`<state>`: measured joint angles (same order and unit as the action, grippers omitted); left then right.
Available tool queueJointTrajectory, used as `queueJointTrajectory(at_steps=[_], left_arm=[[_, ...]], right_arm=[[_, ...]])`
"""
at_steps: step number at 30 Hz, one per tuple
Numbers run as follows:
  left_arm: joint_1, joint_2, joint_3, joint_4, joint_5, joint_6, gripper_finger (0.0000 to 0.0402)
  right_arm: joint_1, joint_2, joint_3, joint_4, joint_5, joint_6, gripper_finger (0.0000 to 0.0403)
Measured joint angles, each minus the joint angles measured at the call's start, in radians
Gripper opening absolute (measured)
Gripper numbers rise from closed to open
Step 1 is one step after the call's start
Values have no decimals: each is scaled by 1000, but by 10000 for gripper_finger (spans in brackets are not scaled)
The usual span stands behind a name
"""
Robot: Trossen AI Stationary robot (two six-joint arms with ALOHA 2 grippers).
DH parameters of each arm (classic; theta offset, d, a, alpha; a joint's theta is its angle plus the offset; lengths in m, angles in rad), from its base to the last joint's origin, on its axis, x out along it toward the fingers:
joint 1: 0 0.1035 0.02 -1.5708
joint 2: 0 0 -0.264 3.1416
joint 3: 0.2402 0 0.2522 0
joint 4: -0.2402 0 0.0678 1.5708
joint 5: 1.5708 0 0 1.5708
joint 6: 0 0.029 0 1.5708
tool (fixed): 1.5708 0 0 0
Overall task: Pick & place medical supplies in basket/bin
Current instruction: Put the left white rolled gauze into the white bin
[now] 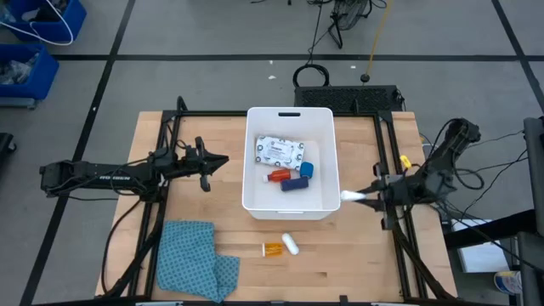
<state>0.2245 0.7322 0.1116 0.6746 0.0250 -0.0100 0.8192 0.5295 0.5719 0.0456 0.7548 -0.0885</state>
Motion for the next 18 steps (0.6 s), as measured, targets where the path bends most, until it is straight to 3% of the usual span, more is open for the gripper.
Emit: queueJointTrajectory(at_steps=[9,18], left_arm=[[0,0,0,-6,0,9,40],[0,0,0,-5,-1,12,40]], right_arm=[[-77,-210,-229,244,0,-116,50],[-107,-270,-276,249,-28,-119,50]])
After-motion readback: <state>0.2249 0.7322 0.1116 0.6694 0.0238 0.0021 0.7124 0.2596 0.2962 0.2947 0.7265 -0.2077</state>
